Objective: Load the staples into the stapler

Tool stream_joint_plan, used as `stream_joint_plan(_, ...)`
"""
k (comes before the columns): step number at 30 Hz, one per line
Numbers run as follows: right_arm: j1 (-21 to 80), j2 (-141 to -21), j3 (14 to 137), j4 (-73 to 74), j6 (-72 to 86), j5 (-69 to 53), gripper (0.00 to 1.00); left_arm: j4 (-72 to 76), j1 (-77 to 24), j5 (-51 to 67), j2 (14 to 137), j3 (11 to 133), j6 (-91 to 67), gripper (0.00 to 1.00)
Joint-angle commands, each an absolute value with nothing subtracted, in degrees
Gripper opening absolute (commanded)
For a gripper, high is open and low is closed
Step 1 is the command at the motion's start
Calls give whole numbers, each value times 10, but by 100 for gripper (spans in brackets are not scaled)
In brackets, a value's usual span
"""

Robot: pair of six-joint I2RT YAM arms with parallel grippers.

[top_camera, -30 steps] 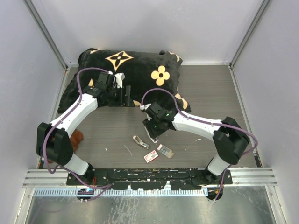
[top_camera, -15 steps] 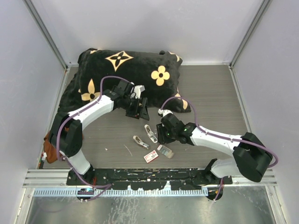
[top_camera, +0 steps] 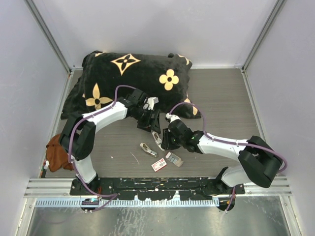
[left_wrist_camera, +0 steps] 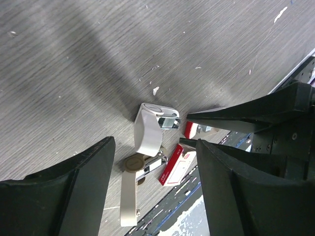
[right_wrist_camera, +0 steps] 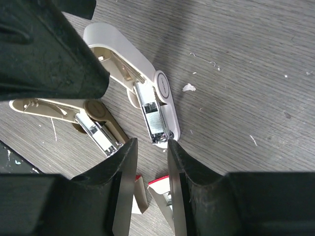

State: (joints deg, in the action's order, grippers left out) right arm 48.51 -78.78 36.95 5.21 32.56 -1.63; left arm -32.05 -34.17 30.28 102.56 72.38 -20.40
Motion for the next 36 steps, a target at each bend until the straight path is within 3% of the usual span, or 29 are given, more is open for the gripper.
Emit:
stream_joint_plan(1,485,-796,367,15,339,-19,36,-312,-353,332,1033,738,-205,68)
stream_joint_plan(17,485,-817,345,-11,352,1,29,-273,-392,396,1004,687,-218,68)
stream_joint_plan(28,485,-779,329,-14,342,6,32,-250,-412,433,1000,672,-221,68)
stream_joint_plan(36,485,-782,324,-18,339,6,32,-278,-415,286,928,674,-168,68)
